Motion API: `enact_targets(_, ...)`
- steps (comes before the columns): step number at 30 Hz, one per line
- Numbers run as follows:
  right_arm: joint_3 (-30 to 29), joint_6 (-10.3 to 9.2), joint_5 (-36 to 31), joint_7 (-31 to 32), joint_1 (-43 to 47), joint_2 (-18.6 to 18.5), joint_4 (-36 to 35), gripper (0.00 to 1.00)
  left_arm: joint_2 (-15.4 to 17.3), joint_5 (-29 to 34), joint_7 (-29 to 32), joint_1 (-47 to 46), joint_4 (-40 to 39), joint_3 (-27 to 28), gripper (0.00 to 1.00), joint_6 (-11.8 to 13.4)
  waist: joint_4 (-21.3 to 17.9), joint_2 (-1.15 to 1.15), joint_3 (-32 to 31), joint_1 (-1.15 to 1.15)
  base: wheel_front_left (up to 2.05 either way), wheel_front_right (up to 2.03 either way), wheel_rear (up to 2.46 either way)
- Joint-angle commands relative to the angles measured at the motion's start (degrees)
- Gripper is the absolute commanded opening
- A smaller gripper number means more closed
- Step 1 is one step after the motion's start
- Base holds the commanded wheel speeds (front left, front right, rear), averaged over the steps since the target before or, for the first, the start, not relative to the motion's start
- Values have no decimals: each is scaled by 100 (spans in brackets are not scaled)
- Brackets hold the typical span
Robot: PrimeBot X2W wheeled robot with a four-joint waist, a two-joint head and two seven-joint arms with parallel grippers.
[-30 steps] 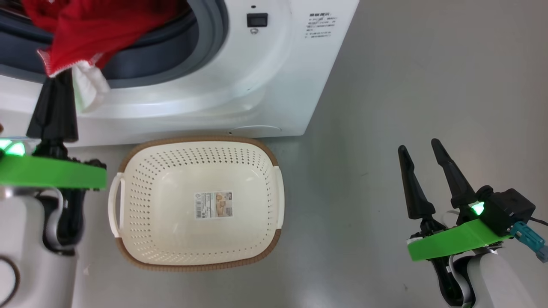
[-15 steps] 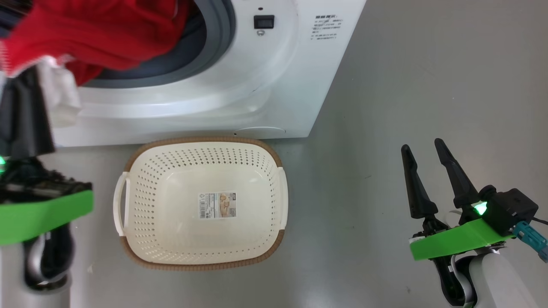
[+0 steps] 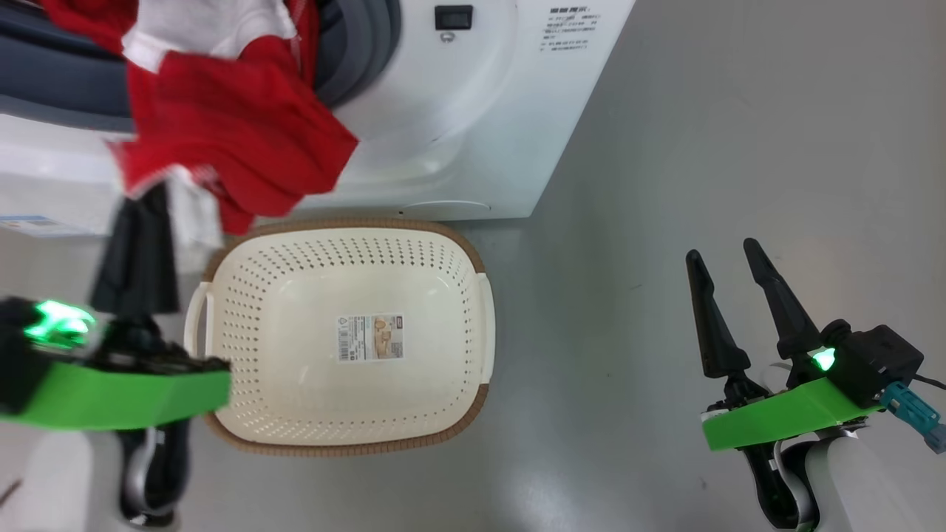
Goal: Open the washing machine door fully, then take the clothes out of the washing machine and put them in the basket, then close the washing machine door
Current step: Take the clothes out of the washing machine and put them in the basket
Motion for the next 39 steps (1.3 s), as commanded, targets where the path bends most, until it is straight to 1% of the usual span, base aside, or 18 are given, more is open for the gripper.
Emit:
enact_targets(1,161,26,-10,-36,-31,-13,-147,100,206,49,-22,107,85,60,0,7,-43,0,84,0,0,0,0)
enact_targets(3,164,26,4,-36,-44,-13,-158,100,185,8,-22,122,429,-62,0,7,-62,0,153,0,0,0,0)
enact_targets(9,195,26,55,-36,-125,-13,-198,100,315,-13,-22,-55,1538,-652,0,7,-113,0,438,0,0,0,0)
enact_targets(13,237,26,79,-36,-213,-13,-235,100,412,-89,-22,-348,2298,-1023,0,7,-141,0,662,0,0,0,0)
enact_targets(21,318,26,106,-36,-375,-13,-284,100,542,-233,-22,-1011,3621,-1565,0,7,-233,0,1037,0,0,0,0)
enact_targets(24,335,26,120,-36,-413,-13,-309,100,573,-307,-22,-1257,3953,-1662,0,7,-276,0,1149,0,0,0,0)
enact_targets(33,354,26,149,-36,-487,-13,-345,100,615,-452,-22,-1754,4567,-1939,0,7,-321,0,1374,0,0,0,0)
enact_targets(34,360,26,152,-36,-500,-13,-349,100,620,-470,-22,-1796,4617,-1965,15,7,-323,0,1393,0,0,0,0)
enact_targets(35,365,26,154,-36,-514,-13,-354,100,626,-487,-22,-1838,4655,-1986,38,7,-326,0,1413,0,0,0,0)
enact_targets(36,371,26,158,-36,-528,-13,-359,100,631,-509,-22,-1876,4692,-1997,44,7,-330,0,1431,0,0,0,0)
enact_targets(37,379,26,162,-36,-540,-13,-361,100,632,-536,-22,-1906,4725,-2006,47,7,-333,0,1443,0,0,0,0)
enact_targets(38,379,26,162,-36,-540,-13,-361,100,632,-536,-22,-1906,4725,-2006,47,7,-333,0,1443,0,0,0,0)
enact_targets(39,385,26,165,-36,-551,-13,-362,100,634,-562,-22,-1928,4756,-2026,49,7,-336,0,1453,0,0,0,0)
